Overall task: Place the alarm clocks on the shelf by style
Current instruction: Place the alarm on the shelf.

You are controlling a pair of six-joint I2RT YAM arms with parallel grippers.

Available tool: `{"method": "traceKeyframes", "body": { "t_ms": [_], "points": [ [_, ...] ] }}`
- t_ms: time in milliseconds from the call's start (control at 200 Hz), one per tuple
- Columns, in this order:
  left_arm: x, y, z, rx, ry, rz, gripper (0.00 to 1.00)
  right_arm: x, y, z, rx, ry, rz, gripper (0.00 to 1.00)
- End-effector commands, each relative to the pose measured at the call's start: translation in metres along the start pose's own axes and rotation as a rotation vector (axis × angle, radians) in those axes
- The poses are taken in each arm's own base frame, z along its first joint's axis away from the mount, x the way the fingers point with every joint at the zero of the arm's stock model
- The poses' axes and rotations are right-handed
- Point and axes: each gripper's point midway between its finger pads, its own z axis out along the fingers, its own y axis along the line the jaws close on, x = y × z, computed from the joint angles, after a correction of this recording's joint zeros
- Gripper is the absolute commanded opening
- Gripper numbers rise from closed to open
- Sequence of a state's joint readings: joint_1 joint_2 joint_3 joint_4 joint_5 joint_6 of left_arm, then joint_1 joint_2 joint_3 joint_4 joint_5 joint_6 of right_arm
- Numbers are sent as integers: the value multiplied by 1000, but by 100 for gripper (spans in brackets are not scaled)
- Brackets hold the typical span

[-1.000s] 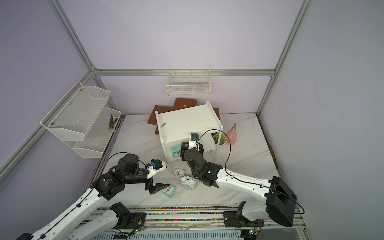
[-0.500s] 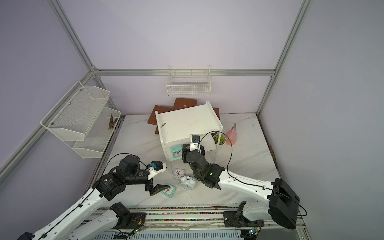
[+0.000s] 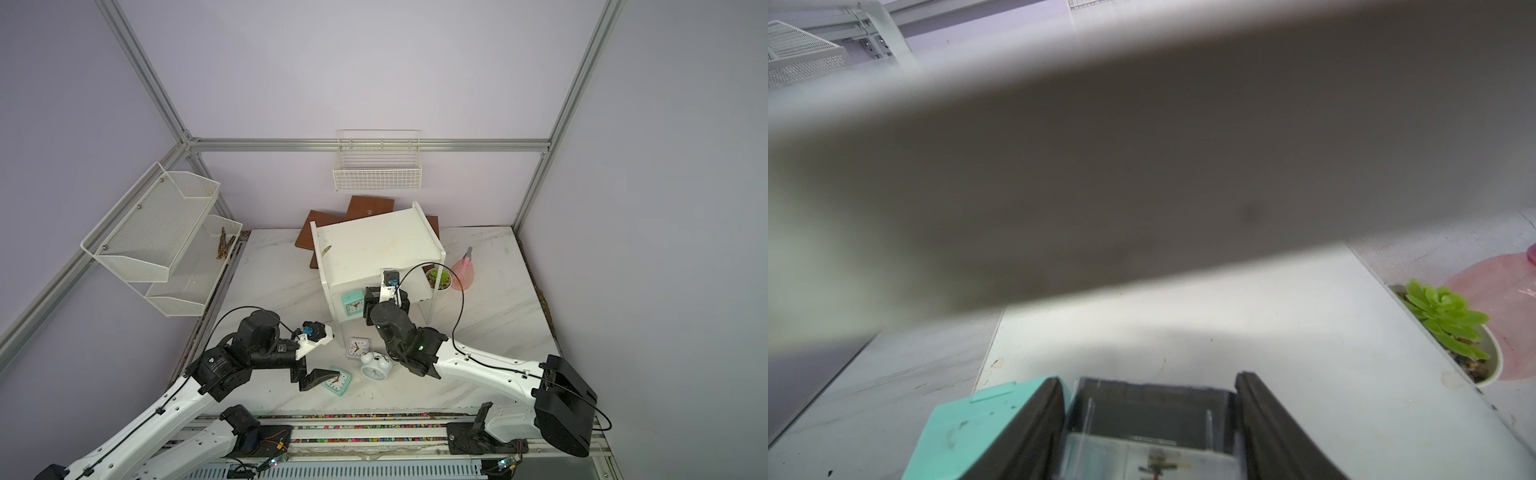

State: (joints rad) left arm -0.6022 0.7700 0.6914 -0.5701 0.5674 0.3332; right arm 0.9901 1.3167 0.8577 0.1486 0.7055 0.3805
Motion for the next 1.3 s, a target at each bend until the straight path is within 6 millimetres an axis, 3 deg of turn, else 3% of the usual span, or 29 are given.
{"method": "traceKeyframes", "body": {
  "t_ms": [0, 880, 1175, 1195, 1295],
  "points": [
    [-8, 2, -1, -5, -27, 26, 98, 30, -12, 5, 37, 78, -41, 49],
    [-7, 1, 0, -1, -28, 23, 99, 36, -14, 0, 7, 84, -59, 52],
    [-6, 1, -1, -2, -28, 24, 99, 37, -8, 5, 2, 95, -66, 64],
    [-6, 1, 0, -2, -28, 24, 99, 36, -8, 5, 1, 94, -65, 70],
    [-5, 1, -1, -5, -27, 25, 99, 35, -7, 5, 0, 93, -64, 76]
  ]
}}
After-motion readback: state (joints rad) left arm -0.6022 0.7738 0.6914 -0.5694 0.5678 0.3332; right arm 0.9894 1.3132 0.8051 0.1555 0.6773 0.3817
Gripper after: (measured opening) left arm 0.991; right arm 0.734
